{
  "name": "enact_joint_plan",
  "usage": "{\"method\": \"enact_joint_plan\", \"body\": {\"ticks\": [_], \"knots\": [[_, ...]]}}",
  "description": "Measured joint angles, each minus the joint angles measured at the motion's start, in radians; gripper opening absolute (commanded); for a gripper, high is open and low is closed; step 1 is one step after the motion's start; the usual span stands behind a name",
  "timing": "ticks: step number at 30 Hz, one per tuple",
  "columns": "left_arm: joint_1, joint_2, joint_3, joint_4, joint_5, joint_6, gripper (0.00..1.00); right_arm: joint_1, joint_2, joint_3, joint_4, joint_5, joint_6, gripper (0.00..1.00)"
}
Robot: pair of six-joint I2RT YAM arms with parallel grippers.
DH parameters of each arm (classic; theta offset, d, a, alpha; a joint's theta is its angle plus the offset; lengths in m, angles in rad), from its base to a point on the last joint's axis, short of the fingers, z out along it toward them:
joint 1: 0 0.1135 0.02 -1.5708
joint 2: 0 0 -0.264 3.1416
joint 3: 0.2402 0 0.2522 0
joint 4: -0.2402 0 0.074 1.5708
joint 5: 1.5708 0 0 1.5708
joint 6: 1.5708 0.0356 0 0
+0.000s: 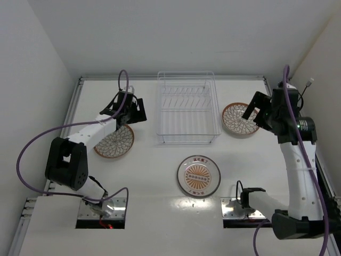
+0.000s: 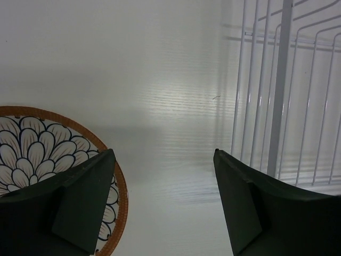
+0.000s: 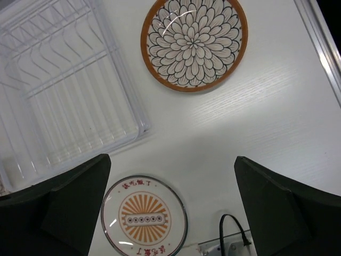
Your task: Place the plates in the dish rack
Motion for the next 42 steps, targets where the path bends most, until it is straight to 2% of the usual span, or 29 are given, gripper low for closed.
{"method": "enact_joint_plan", "body": {"ticks": [6,9,11,14,17,22,29,37,38,42], "knots": [[0.0,0.001,0.0,0.003,0.024,-0.003,0.72,-0.023,0.082,0.021,0.038,0.019,-0.078,0.99],[0.0,0.001,0.0,0.003,0.028,-0.006,0.72,-0.096,0.169,0.021,0.088,-0.004,-0.09,0.99],[0.0,0.0,0.0,0.003,0.027,-0.007,0.72,-0.153,0.229,0.023,0.113,-0.063,-0.085,0.99],[0.0,-0.01,0.0,0.003,0.019,-0.006,0.72,-0.282,0.371,0.032,0.16,-0.229,-0.06,0.99],[0.0,-0.036,-0.001,0.003,0.013,-0.005,0.72,-0.348,0.42,0.063,0.179,-0.343,-0.033,0.99],[0.0,-0.072,-0.001,0.008,0.0,-0.005,0.72,-0.362,0.407,0.124,0.215,-0.449,-0.014,0.99],[0.0,-0.072,-0.006,0.012,0.006,-0.005,0.72,-0.373,0.393,0.116,0.219,-0.465,-0.013,0.99],[-0.059,-0.058,-0.012,0.016,0.0,0.013,0.72,-0.414,0.362,-0.051,0.228,-0.497,-0.014,0.99],[-0.068,-0.051,-0.012,0.011,0.0,0.014,0.7,-0.416,0.359,-0.068,0.229,-0.507,-0.014,0.99],[-0.077,-0.052,-0.034,-0.025,-0.031,0.044,0.7,-0.417,0.295,-0.124,0.238,-0.547,-0.014,0.99]]}}
